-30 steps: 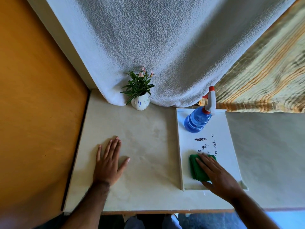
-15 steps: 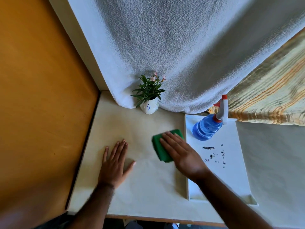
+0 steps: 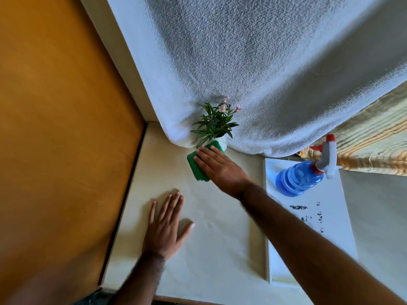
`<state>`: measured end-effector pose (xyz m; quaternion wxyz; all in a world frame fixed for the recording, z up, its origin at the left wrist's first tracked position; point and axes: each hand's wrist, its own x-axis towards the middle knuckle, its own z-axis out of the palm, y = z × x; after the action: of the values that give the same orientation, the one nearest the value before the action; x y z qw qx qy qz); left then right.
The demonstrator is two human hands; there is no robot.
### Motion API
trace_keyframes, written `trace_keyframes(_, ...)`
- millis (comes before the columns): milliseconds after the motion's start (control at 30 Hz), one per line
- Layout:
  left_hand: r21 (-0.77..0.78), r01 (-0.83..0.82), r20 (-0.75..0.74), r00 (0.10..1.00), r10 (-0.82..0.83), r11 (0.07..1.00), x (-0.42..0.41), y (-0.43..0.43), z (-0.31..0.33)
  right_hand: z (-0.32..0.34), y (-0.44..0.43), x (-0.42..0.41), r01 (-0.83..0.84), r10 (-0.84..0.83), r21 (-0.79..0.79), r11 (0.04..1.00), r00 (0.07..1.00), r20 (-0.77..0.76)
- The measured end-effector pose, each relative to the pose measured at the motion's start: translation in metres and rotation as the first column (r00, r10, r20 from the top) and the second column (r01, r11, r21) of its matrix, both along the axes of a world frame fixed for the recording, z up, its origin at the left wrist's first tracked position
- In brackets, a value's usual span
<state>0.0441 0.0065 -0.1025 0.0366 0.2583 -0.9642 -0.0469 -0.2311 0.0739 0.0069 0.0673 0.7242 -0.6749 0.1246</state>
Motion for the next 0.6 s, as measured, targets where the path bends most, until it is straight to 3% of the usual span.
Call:
trace_keyframes(433,-0.006,-0.005,-0.009,1.000,0.005,1.000,0.000,-0.001,-0.001,-0.027,-0.001,-0.006,-0.029,-0.020,0.223,0.974,0.977,0.214)
trace_keyframes(600,-0.004,-0.001,0.003,1.000,0.001,1.000,0.001,-0.002,-0.002,-0.019,-0.005,-0.002,-0.078,0.063,0.068,0.995,0.979,0.195)
